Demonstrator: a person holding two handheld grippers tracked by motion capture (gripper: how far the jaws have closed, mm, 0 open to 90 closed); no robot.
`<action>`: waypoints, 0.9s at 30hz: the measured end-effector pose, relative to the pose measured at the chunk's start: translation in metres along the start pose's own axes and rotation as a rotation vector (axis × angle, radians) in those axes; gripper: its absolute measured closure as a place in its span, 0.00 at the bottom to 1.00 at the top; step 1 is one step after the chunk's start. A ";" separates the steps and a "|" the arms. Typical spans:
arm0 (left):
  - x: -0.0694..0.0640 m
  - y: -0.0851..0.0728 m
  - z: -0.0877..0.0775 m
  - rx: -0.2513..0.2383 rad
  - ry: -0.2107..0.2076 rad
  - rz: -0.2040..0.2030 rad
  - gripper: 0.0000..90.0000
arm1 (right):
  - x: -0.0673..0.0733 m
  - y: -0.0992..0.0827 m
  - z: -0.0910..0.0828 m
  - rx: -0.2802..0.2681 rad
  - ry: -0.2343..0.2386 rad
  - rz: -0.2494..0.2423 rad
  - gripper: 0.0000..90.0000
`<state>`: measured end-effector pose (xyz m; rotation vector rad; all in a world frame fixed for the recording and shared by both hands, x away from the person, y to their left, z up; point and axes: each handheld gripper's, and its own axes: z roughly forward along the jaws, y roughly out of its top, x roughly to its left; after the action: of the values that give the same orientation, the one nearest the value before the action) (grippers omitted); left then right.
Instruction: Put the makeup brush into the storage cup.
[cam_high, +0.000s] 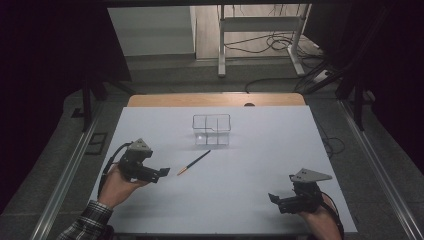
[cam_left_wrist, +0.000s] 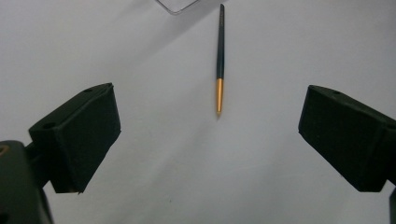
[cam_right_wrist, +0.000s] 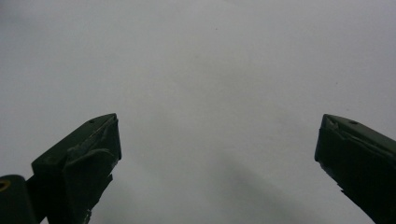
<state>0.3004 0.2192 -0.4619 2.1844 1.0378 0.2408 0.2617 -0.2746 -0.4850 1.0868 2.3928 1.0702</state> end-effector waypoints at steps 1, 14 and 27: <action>0.000 0.002 0.001 0.005 -0.002 0.002 0.07 | 0.000 0.000 0.000 0.002 0.000 0.001 0.01; 0.003 0.014 0.014 0.049 -0.001 0.033 0.09 | 0.001 0.000 0.001 0.020 -0.001 -0.006 0.01; 0.003 0.033 0.030 0.098 -0.019 0.067 0.12 | 0.001 -0.001 0.001 0.028 -0.006 -0.001 0.01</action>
<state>0.3354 0.1919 -0.4626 2.3081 0.9855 0.2033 0.2614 -0.2739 -0.4860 1.0962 2.4104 1.0352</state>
